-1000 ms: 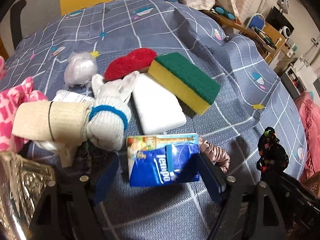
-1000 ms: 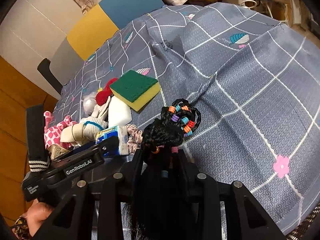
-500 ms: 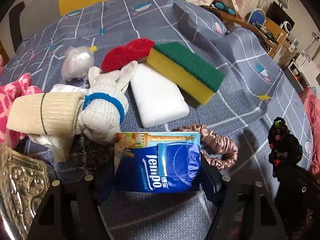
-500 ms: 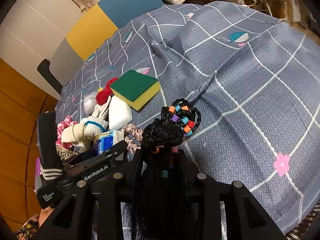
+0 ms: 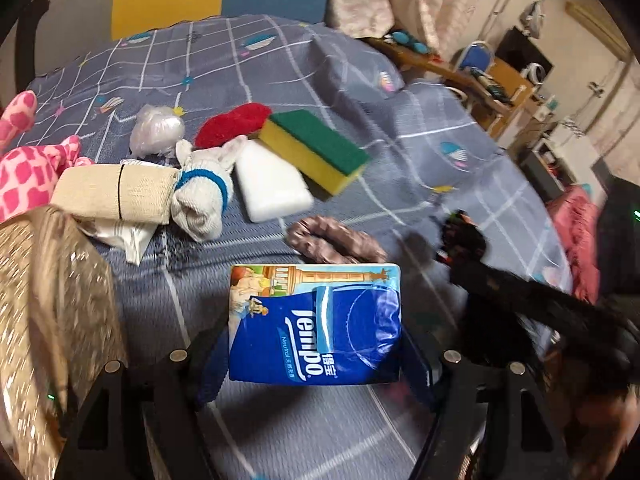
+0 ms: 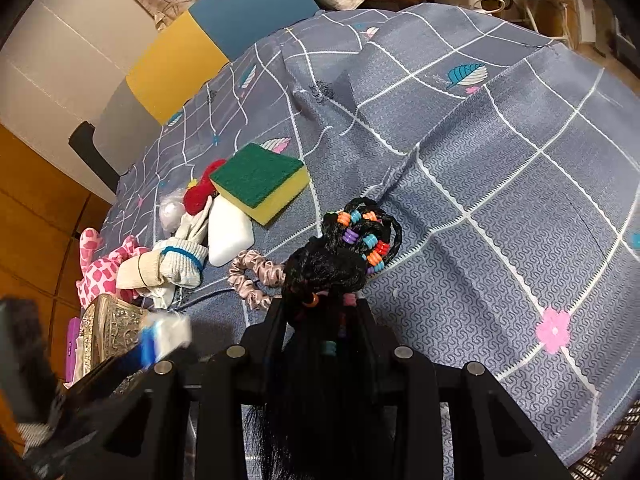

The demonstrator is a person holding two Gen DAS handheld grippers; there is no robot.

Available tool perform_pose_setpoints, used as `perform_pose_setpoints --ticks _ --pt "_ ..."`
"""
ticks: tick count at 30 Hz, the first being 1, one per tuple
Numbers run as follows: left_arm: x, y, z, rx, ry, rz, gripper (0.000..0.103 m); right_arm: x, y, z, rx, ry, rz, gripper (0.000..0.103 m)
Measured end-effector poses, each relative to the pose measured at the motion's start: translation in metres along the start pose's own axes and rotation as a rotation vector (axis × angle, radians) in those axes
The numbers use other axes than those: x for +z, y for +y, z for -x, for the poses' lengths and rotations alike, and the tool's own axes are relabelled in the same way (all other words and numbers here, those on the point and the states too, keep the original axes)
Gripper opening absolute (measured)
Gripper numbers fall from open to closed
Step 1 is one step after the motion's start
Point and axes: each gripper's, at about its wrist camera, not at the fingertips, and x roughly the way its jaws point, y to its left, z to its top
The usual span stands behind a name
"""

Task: Organize soft objects
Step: 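Carry the tissue pack into the gold tray and release with left gripper while right gripper carries the wig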

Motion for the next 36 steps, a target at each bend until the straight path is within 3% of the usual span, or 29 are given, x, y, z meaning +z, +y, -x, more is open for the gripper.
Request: perform_pose_setpoints --ticks 5,10,16,21,29,36 --pt "-0.016 -0.004 0.033 -0.018 -0.027 -0.057 0.074 -0.002 -0.002 -0.002 -0.014 0.006 0.002 0.034" --pt "-0.030 0.006 0.067 -0.052 -0.072 -0.051 0.074 -0.005 -0.001 -0.007 -0.026 0.022 0.013 0.034" --pt "-0.045 0.032 0.122 -0.096 -0.145 -0.035 0.074 -0.007 0.005 -0.010 -0.020 0.028 0.060 0.034" --pt "-0.056 0.068 0.167 -0.079 -0.220 -0.018 0.074 -0.009 0.009 -0.013 -0.024 0.019 0.110 0.034" --pt "-0.071 0.163 0.217 0.036 -0.340 0.108 0.074 -0.016 0.019 -0.010 -0.011 -0.043 0.179 0.034" --pt "-0.074 0.244 0.200 0.180 -0.241 0.177 0.074 -0.027 0.023 -0.007 -0.022 -0.037 0.180 0.034"
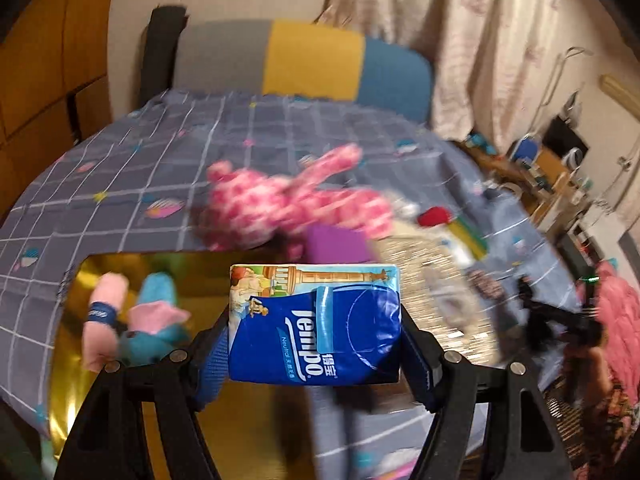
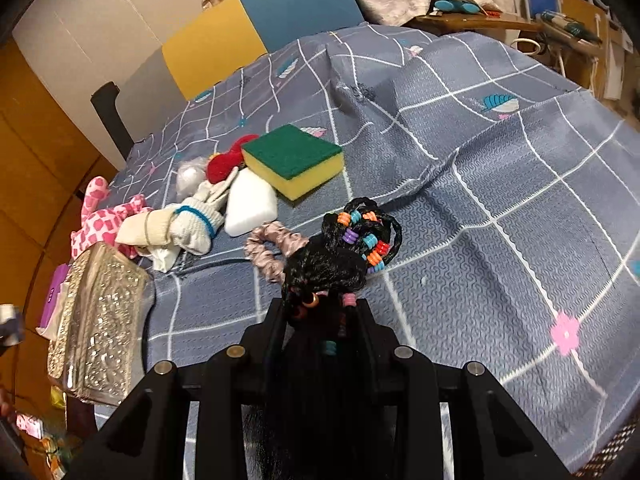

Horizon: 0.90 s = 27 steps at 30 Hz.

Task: Organize soft objects
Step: 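Carry the tissue pack into the gold tray and release with left gripper while right gripper carries the wig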

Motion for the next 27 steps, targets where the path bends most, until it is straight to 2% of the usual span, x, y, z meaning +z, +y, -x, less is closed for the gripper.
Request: perform_pose_setpoints --ticks 3,6,11,16,19,27 --pt "0.002 0.031 -0.026 0.038 0.068 0.061 0.074 -0.004 0.012 0.012 -0.009 -0.016 0.021 0.035" --pt "0.001 0.053 -0.047 0.038 0.119 0.115 0.074 -0.011 0.035 0.030 -0.007 -0.051 0.069 0.034" --pt "-0.001 0.076 -0.078 0.037 0.173 0.190 0.074 -0.026 0.079 0.062 0.078 -0.093 0.114 0.034" --pt "0.002 0.081 -0.105 0.043 0.221 0.201 0.074 -0.045 0.129 0.089 0.171 -0.129 0.160 0.034" --pt "0.007 0.080 -0.115 0.071 0.228 0.185 0.074 -0.055 0.158 0.101 0.221 -0.137 0.190 0.034" --pt "0.019 0.085 -0.133 0.107 0.244 0.166 0.075 -0.081 0.235 0.101 0.334 -0.082 0.291 0.034"
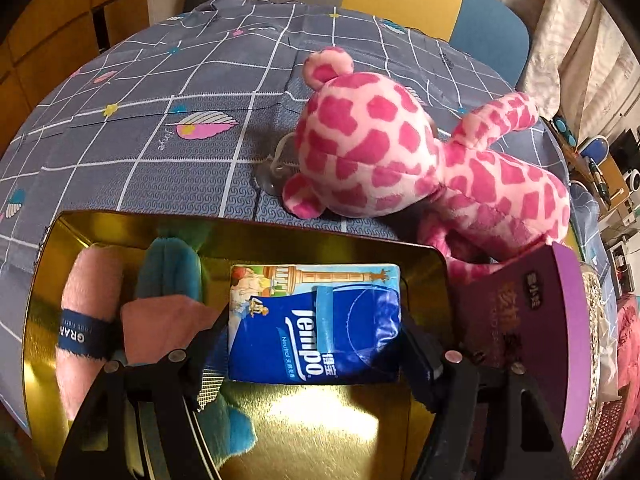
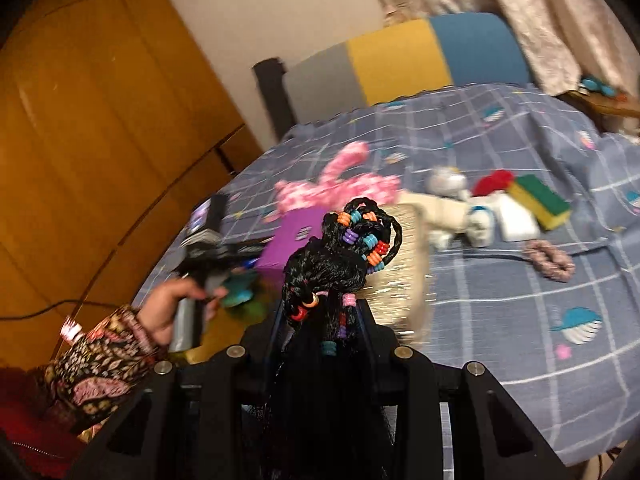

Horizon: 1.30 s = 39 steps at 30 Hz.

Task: Organize soft objects
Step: 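Carry the tissue pack into the gold tray and release with left gripper while right gripper carries the wig, then lower the black beaded wig into the gold tray and open right gripper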

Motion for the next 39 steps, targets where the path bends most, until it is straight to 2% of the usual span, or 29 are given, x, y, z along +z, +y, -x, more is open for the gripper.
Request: perform_pose_setpoints --ticks 9,12,16,21,26,31,39 --pt "0.008 0.006 0.017 -0.109 -0.044 0.020 0.076 -0.010 0.065 -0.050 0.117 0.090 0.065 0.034" --pt "0.005 0.014 0.038 -0.175 -0.078 0.044 0.076 -0.014 0.083 -0.062 0.142 0.111 0.083 0.035" --pt "-0.003 0.027 0.069 -0.204 -0.145 0.056 0.076 -0.017 0.103 -0.081 0.157 0.137 0.110 0.035" --pt "-0.021 0.056 0.101 -0.170 -0.225 0.092 0.076 -0.019 0.115 -0.110 0.175 0.184 0.111 0.035" --pt "-0.045 0.091 0.116 -0.132 -0.244 0.151 0.076 -0.021 0.130 -0.140 0.182 0.223 0.109 0.035" --pt "-0.068 0.115 0.119 -0.133 -0.224 0.204 0.076 -0.022 0.145 -0.179 0.125 0.268 0.124 0.036" --pt "-0.088 0.131 0.121 -0.129 -0.221 0.227 0.076 -0.027 0.157 -0.228 0.019 0.310 0.173 0.036"
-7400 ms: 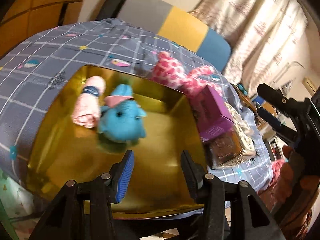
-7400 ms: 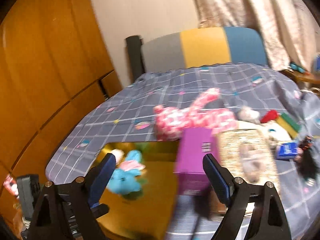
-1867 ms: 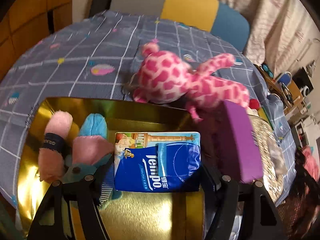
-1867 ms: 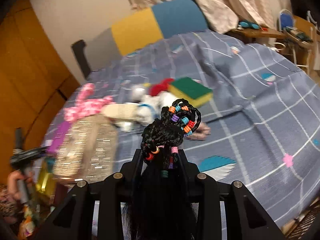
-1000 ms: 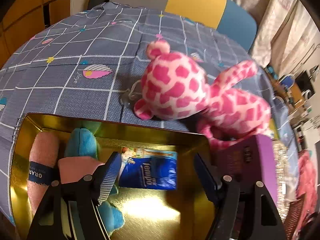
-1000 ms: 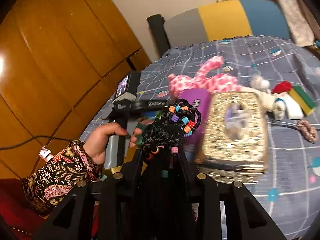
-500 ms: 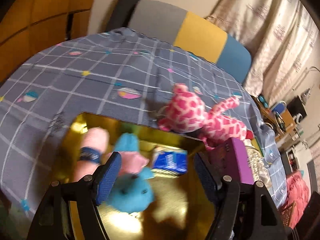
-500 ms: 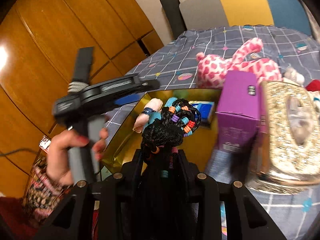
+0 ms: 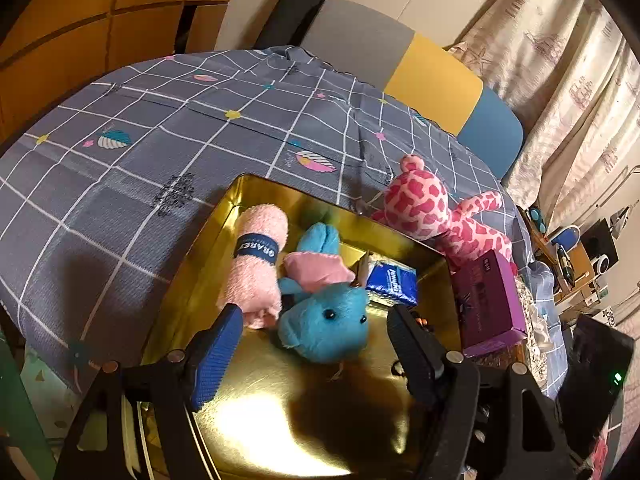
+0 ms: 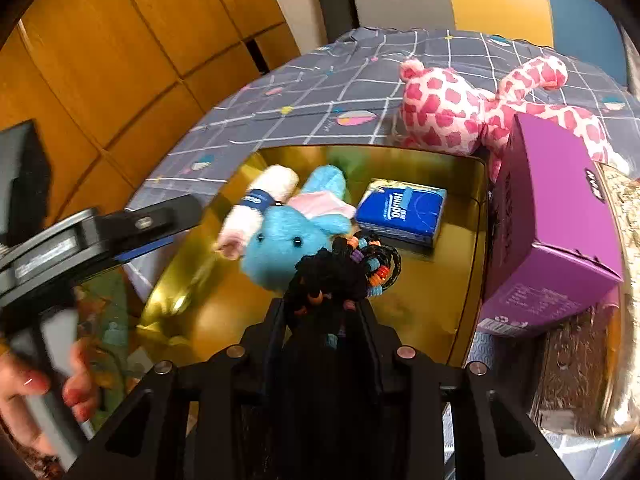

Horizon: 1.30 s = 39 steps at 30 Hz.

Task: Organize soft objects
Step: 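Lower the black beaded wig into the gold tray and open right gripper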

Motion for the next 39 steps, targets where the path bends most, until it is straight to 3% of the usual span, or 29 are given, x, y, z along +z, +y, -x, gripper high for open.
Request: perform_pose_setpoints --ticks 6,8,11,16,26,29,39 --pt "-0.005 0.006 0.001 -0.008 0.001 0.018 0.076 0.007 -0.006 -0.022 -0.075 -0.001 -0.010 0.037" --pt "-0.007 0.006 0.001 -0.011 0.006 0.019 0.076 0.011 -0.011 -0.027 -0.092 -0.024 -0.021 0.048" --pt "-0.010 0.007 0.001 -0.022 0.013 0.020 0.075 0.014 -0.013 -0.029 -0.113 -0.055 -0.020 0.048" --pt "-0.016 0.010 -0.004 -0.031 0.026 0.039 0.075 0.008 -0.008 -0.010 -0.095 -0.091 -0.016 0.056" --pt "-0.026 0.001 -0.003 -0.079 0.016 0.033 0.074 -0.002 0.009 0.029 -0.108 -0.149 0.048 0.057" --pt "-0.027 -0.003 -0.003 -0.071 0.020 0.026 0.074 -0.002 0.010 0.032 -0.147 -0.142 0.055 0.057" --pt "-0.033 -0.024 -0.007 -0.068 0.045 -0.015 0.074 -0.003 -0.002 0.068 -0.143 -0.184 0.032 0.058"
